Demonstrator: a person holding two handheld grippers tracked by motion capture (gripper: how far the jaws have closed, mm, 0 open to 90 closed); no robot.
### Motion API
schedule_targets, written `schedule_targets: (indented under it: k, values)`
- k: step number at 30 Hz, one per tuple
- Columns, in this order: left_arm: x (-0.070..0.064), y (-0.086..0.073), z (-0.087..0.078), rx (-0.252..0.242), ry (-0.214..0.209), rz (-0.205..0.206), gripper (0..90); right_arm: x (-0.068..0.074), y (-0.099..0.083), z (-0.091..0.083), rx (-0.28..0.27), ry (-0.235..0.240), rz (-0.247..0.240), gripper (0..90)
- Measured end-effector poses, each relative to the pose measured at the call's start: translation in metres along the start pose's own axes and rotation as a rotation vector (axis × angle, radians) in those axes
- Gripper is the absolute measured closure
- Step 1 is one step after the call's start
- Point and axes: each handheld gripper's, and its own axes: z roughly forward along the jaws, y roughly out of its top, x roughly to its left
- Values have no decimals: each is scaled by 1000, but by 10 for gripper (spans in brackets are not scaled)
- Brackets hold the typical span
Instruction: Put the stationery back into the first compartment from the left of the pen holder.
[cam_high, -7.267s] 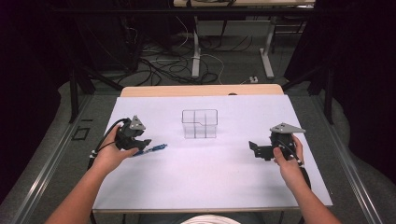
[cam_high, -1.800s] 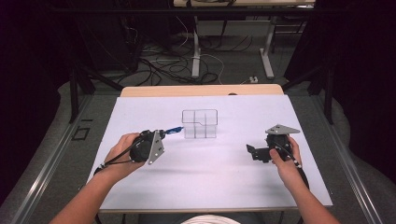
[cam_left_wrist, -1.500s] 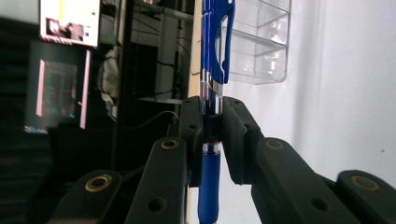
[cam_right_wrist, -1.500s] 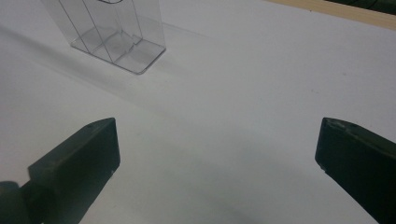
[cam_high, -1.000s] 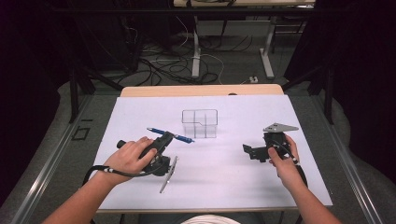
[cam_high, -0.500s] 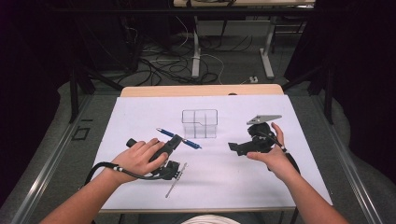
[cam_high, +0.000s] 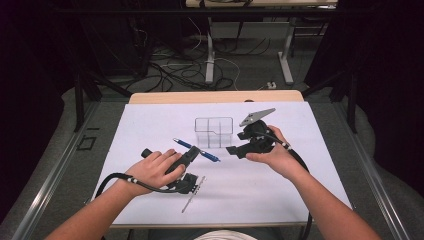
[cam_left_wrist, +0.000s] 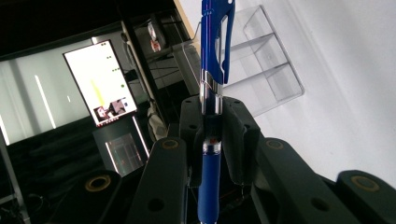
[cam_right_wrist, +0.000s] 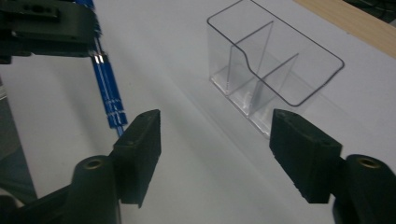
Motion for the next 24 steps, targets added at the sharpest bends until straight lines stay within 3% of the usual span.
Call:
schedule_targets:
  k: [10,15,16,20,21,24]
  values:
    - [-5,9,4,-19,-14,39,791,20,23,10,105,90,-73,425]
    - [-6,12,5,-13,-41,33,791,29,29,16,142,120,-108,481]
    - [-6,12,5,-21,-32,50,791,30,30,17,149,124,-106,501]
    - [-7,14,6,-29,-42,35,791,34,30,21,180,150,-101,533]
    - [-7,15,6,-30,-24,52,791,35,31,22,192,155,-100,540]
    - [-8,16,7,-32,-30,48,791,36,30,26,219,171,-95,570]
